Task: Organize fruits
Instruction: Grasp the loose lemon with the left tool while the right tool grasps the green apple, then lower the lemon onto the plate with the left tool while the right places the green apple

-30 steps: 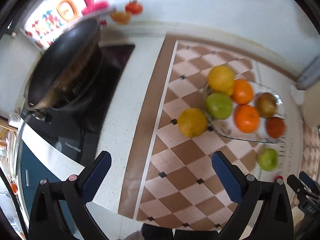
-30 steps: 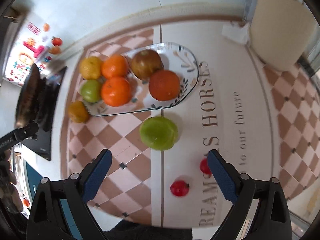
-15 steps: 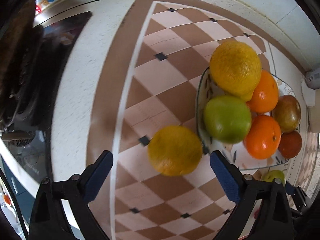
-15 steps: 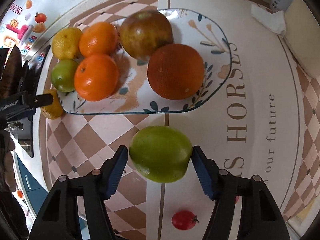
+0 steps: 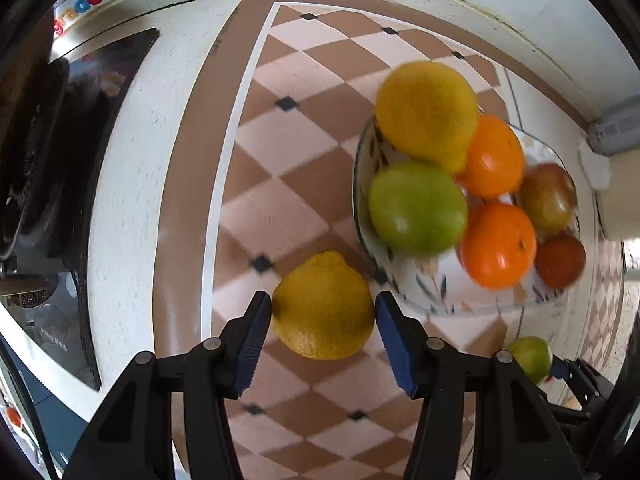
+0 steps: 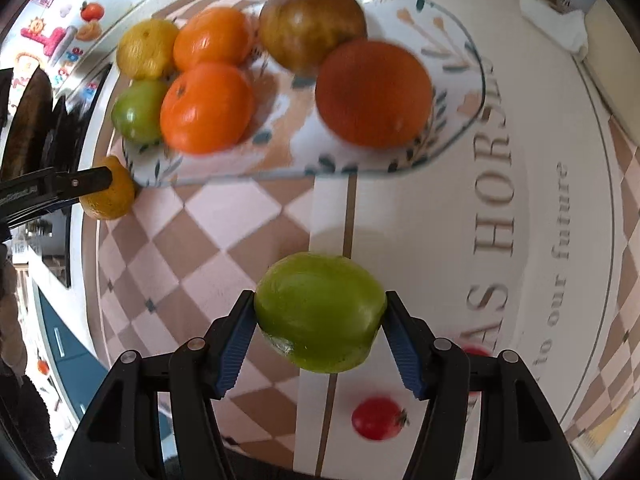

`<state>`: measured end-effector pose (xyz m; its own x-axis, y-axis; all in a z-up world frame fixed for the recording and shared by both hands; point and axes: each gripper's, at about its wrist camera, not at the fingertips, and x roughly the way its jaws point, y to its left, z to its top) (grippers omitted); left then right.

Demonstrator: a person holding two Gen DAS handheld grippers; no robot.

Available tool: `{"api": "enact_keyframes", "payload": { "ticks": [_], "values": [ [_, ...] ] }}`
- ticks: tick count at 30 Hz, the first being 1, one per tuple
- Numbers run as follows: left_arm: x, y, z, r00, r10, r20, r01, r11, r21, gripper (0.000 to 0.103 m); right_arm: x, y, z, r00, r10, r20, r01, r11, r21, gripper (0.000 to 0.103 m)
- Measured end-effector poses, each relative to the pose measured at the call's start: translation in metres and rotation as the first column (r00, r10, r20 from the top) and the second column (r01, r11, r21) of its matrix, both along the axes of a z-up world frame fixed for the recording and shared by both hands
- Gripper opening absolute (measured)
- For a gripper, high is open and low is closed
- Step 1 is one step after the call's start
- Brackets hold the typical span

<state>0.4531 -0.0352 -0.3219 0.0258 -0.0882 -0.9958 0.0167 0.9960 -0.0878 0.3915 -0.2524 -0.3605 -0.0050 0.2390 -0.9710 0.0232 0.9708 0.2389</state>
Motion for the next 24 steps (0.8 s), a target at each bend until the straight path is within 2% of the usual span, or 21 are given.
{"api": "enact_keyframes", "payload": {
  "ticks": [3, 7, 13, 18, 21, 24],
  "values": [
    [-0.013, 0.0, -0.001, 1.0, -0.02, 0.017, 0.02, 1.0, -0.003, 0.055, -0.002, 0.002, 0.001, 1.0, -0.002, 0.017, 0.002, 1.0, -0.009, 0.066],
    [-0.018, -0.004, -0.014, 1.0, -0.028, -0.015, 0.027, 0.999, -0.038, 0.059, 0.002, 0.001, 0.001, 1.0, -0.022, 0.012, 0.022, 1.0, -0.004, 0.066],
    [-0.017, -0.014, -0.023, 0.998, -0.055, -0.01, 0.055, 0.998, 0.018, 0.056, 0.004, -0.005, 0.003, 1.0, -0.016, 0.008, 0.016, 1.0, -0.015, 0.066],
    [-0.028, -0.022, -0.005, 1.0, -0.018, -0.017, 0.018, 0.999, -0.045, 0.056, -0.005, -0.013, 0.002, 0.999, -0.053, -0.012, 0.053, 0.998, 0.025, 0.066],
    [-0.05, -0.03, -0.01, 0.998, -0.009, -0.058, 0.004, 0.996, -0.092, 0.056, -0.014, -0.016, 0.002, 0.998, -0.068, -0.007, 0.068, 0.997, 0.036, 0.066],
    [-0.069, -0.042, -0.023, 0.997, -0.004, -0.083, -0.004, 0.996, -0.094, 0.056, -0.013, -0.018, 0.003, 0.997, -0.077, -0.012, 0.078, 0.996, 0.042, 0.066]
  ]
}}
